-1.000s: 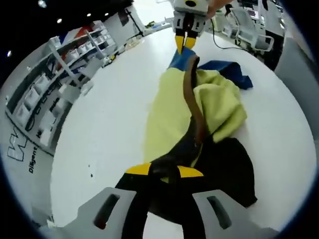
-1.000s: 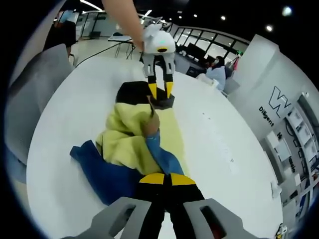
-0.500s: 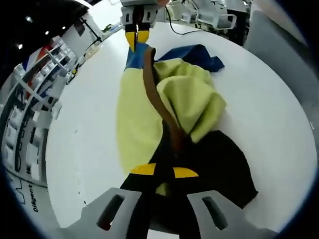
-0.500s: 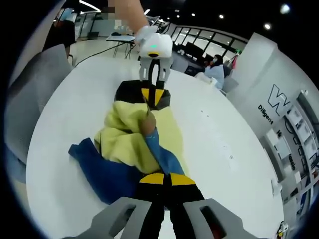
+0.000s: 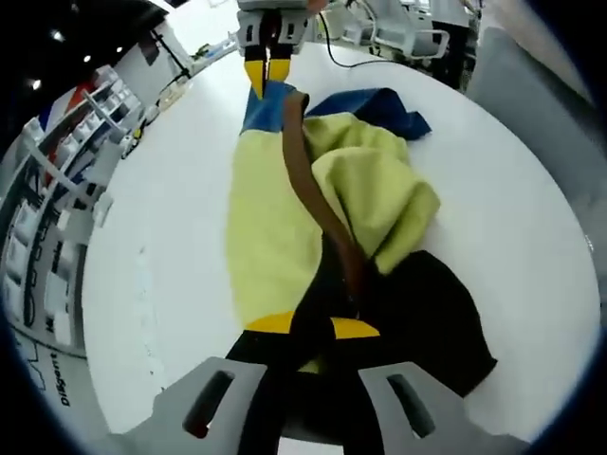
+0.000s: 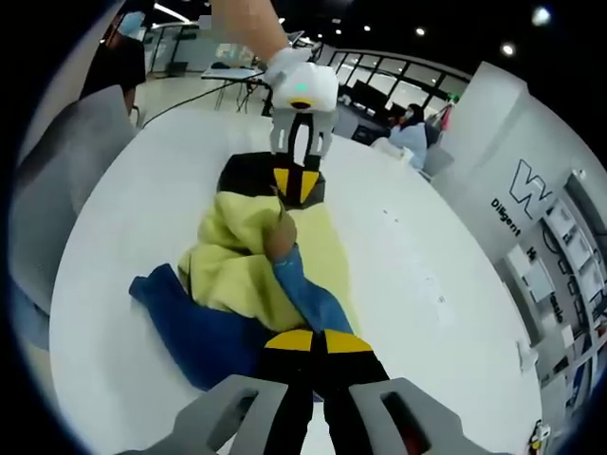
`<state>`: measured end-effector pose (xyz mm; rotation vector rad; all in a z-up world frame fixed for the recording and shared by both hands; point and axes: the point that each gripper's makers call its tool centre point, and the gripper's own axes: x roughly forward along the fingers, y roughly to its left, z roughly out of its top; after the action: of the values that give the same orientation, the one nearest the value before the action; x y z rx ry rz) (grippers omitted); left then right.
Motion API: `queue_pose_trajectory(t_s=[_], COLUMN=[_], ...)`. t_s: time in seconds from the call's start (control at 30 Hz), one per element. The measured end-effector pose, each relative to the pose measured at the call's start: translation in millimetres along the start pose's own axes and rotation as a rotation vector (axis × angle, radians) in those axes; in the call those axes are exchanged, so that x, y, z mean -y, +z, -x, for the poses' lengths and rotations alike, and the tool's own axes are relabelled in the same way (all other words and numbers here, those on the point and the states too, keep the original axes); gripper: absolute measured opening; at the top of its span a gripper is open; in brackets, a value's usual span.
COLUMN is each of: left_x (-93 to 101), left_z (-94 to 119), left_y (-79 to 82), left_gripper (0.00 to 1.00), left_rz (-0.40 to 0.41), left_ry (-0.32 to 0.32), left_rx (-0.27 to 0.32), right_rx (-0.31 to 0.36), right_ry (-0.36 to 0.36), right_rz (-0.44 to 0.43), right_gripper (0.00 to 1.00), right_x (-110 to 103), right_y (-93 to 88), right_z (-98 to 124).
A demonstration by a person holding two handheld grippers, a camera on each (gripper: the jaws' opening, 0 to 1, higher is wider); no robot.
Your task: Fold the garment on the visible template until the final outline fits inside the template.
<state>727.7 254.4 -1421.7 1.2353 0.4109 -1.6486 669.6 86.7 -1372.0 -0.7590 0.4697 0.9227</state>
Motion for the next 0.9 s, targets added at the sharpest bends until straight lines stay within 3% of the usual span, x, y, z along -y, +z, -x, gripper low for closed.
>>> queue_pose_trajectory(t_s=[0.1,0.23,0.37,0.5,0.63,0.77,0.9], left_x=[5.9,4.2,18.8,15.4,-1.1,-0.8,-4.5], left_z=[-7.7,-15.3,-19.1,-15.3,2.0,23.8,40.0], left_y=[-0.2,1.0,-2.4,-4.5,-5.3,-12.9,-16.6], left_gripper=[0.15,0.15,0.0,0.0,0.0,0.0,0.0], left_rz=[-0.027,-0.026,0.027,0.078,0.198,0.205,0.277], left_ry=[-0.044,-0.053,-0.125,-0.1,0.003,0.062,0.129], left_rx=[-0.017,-0.025,-0.032,-0.021,0.028,0.029,0.064], right_rx=[0.001,0.002,0.001,0.0,-0.003,-0.007,-0.005], right_ry=[-0.002,-0.003,-0.003,-0.005,-0.008,-0.014,-0.018], right_rz=[-0.001,-0.002,-0.005,-0.008,-0.008,-0.015,-0.016], right_gripper=[0.0,0.0,0.0,0.0,0.0,0.0,0.0], right_x=[0.4,1.6,2.2,2.5,2.8,3.8,3.7], right_y=[0.0,0.3,-1.5,-2.0,-3.1,-4.5,-3.0], right_z=[-0.2,-0.7,-0.6,-0.3,0.2,2.4,3.3])
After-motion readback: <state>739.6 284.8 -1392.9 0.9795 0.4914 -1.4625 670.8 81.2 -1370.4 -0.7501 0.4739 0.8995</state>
